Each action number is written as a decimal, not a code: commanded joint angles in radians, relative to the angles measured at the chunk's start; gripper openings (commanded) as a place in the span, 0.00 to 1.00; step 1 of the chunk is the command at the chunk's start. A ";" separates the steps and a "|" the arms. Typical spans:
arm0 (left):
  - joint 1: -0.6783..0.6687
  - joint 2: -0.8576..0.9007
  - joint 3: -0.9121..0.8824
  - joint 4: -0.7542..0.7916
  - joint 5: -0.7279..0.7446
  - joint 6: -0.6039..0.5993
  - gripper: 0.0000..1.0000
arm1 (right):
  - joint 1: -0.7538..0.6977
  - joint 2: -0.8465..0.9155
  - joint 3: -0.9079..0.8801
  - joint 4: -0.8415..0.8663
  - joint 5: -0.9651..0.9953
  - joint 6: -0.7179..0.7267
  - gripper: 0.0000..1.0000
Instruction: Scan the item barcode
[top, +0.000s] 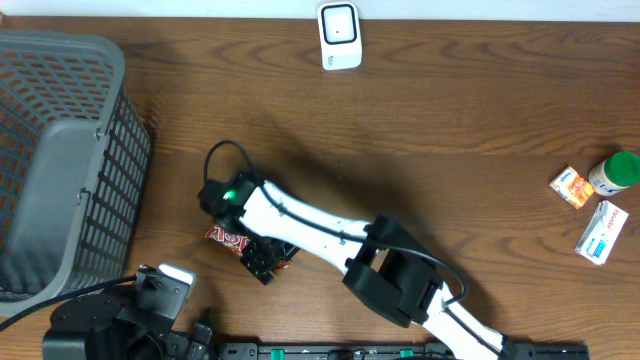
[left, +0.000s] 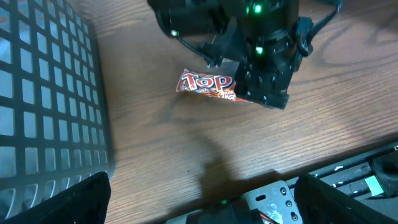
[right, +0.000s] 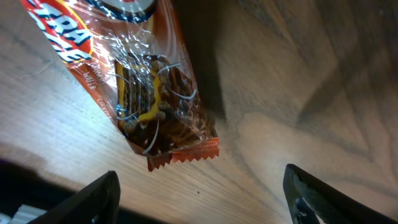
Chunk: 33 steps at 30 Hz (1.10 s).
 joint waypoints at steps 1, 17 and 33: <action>-0.003 -0.003 0.006 -0.003 -0.003 0.006 0.95 | 0.017 -0.001 -0.004 0.006 0.093 0.060 0.76; -0.003 -0.003 0.006 -0.003 -0.003 0.006 0.95 | 0.081 -0.001 -0.004 0.092 0.097 0.059 0.63; -0.003 -0.003 0.006 -0.003 -0.003 0.006 0.95 | 0.081 0.000 -0.091 0.174 -0.014 0.013 0.06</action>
